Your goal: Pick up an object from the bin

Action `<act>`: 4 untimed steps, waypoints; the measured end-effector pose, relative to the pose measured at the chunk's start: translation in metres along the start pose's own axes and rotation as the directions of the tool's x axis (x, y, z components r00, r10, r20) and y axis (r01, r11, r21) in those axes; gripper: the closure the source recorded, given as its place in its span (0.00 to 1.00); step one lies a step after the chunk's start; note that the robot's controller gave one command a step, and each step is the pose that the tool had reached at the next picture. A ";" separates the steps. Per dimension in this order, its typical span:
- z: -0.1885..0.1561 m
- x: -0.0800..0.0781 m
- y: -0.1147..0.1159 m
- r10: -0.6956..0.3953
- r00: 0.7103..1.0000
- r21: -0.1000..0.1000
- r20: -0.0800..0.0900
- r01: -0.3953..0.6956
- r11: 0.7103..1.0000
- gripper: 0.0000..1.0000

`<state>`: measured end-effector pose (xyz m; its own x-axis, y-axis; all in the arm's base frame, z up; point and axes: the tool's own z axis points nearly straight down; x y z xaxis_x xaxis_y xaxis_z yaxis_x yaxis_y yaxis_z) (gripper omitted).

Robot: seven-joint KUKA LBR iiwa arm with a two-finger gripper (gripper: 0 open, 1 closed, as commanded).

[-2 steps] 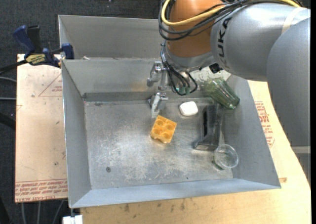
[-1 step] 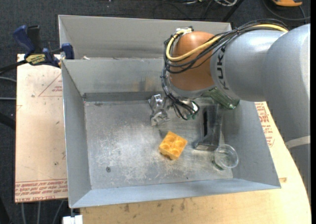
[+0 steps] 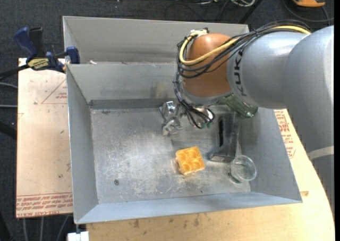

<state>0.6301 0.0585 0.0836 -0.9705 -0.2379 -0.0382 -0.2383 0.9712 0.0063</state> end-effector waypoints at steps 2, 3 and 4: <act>-0.010 0.079 -0.070 0.040 0.999 0.008 -0.035 -0.040 0.999 0.00; -0.010 0.079 -0.069 0.040 0.999 0.007 -0.035 -0.040 0.999 0.00; -0.023 0.115 -0.040 0.067 0.997 0.009 -0.036 -0.067 0.998 0.00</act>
Offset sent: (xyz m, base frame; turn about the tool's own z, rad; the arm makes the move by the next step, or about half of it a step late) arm -0.0609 -0.0868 0.0064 0.0371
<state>0.5269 -0.0078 0.1019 -0.9850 -0.1727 -0.0018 -0.1727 0.9850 0.0001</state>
